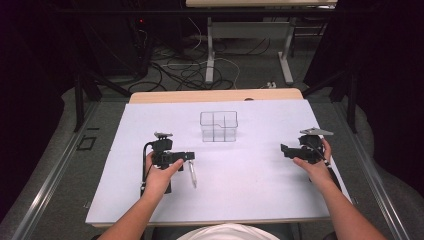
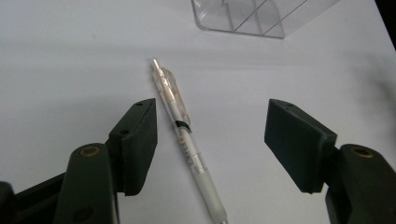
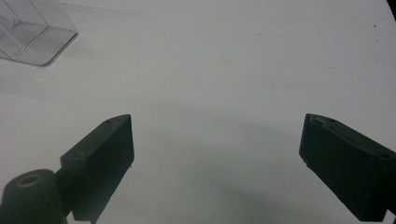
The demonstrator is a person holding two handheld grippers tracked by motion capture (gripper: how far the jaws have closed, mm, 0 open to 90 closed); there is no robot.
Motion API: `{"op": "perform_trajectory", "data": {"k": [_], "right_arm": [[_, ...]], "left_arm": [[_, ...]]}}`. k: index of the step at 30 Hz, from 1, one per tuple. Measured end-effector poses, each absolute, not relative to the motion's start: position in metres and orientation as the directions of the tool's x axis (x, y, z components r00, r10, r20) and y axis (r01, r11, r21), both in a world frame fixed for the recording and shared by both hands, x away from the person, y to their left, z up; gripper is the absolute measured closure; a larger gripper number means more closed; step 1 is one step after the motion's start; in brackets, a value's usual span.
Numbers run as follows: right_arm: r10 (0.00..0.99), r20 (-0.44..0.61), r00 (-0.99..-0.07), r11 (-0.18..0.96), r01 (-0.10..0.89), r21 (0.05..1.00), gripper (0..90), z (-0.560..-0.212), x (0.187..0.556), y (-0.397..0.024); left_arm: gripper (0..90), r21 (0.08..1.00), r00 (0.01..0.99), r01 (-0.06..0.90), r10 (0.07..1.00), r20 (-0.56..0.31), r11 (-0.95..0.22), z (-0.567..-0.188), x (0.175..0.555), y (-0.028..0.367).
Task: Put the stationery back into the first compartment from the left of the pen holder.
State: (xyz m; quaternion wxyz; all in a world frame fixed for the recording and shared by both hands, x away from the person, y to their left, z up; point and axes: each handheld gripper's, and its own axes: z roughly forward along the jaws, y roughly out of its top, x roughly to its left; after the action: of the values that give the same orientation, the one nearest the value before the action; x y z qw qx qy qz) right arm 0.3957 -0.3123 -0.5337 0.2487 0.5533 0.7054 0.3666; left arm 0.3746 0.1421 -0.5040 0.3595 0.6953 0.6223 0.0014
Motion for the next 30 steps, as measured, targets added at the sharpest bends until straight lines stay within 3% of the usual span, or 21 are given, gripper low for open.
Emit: {"op": "perform_trajectory", "data": {"k": [13, 22, 30], "right_arm": [[0.960, 0.048, -0.275, 0.129, 0.590, 0.797, 9.6, -0.532, 0.395, -0.311], [0.958, 0.040, -0.285, 0.143, 0.591, 0.794, 10.1, -0.533, 0.396, -0.309], [0.958, 0.039, -0.284, 0.143, 0.590, 0.794, 10.4, -0.533, 0.396, -0.309]], "left_arm": [[45.3, 0.427, 0.154, 0.900, 0.856, -0.494, 0.084, -0.517, 0.370, 0.143], [53.5, 0.313, 0.065, 0.940, 0.828, -0.558, 0.137, -0.531, 0.372, 0.145], [58.0, 0.292, 0.029, 0.942, 0.823, -0.568, 0.168, -0.536, 0.370, 0.141]]}}
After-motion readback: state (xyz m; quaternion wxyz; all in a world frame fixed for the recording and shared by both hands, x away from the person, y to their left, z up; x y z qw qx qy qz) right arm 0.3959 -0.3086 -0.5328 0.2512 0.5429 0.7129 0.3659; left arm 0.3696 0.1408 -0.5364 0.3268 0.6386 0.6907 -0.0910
